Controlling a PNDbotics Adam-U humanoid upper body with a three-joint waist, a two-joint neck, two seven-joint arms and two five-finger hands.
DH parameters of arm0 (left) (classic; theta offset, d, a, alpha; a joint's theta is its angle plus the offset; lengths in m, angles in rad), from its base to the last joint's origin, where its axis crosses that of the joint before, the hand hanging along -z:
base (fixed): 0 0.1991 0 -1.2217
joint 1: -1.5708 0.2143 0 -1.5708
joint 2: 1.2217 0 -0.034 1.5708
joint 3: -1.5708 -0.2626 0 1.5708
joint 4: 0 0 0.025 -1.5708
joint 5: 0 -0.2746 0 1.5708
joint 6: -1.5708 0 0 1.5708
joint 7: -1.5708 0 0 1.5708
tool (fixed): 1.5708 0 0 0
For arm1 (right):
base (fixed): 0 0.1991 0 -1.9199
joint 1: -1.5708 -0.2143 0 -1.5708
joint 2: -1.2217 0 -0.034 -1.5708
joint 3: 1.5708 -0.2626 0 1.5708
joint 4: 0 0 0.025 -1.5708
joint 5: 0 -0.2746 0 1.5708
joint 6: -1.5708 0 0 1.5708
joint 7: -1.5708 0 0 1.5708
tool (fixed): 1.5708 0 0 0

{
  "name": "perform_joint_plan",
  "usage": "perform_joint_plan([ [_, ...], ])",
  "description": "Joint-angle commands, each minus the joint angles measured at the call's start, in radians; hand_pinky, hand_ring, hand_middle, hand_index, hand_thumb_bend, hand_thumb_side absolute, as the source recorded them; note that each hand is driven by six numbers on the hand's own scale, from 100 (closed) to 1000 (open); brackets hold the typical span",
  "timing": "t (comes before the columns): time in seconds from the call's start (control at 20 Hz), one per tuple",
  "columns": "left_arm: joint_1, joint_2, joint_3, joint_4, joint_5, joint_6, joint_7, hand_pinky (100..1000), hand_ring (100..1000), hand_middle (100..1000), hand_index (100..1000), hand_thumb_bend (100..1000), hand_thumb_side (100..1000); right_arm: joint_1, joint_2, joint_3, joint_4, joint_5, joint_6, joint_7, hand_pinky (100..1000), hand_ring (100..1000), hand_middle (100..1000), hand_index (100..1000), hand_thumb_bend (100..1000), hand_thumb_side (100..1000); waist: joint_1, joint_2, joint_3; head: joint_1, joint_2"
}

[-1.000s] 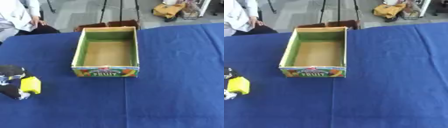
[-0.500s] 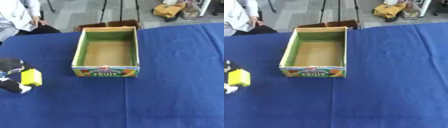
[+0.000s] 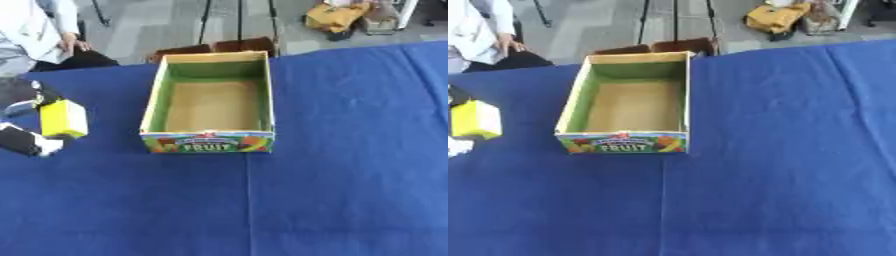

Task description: Pick up objects on the table and place them in the box.

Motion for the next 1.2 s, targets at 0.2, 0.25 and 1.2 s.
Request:
perform_joint_plan([
  [0.2,-0.141,-0.045,0.008,-0.006,-0.003,-0.001,0.008,428,641,544,690,100,550,-0.008,-0.018,0.005,-0.018,-0.020,-0.001,0.011,687,741,601,795,100,1000,0.020,-0.046,-0.014,0.009,0.014],
  [0.25,-0.166,-0.062,0.007,0.005,-0.010,-0.001,0.012,423,639,543,688,100,549,-0.009,-0.018,0.006,-0.018,-0.021,-0.001,0.012,687,741,601,795,100,1000,0.023,-0.048,-0.019,0.013,0.014],
  [1.2,-0.391,-0.365,-0.013,0.379,-0.188,-0.001,0.231,383,629,532,684,100,547,-0.044,-0.003,0.021,-0.018,-0.049,-0.011,0.034,689,743,598,795,100,1000,0.046,-0.030,-0.127,0.098,-0.014],
])
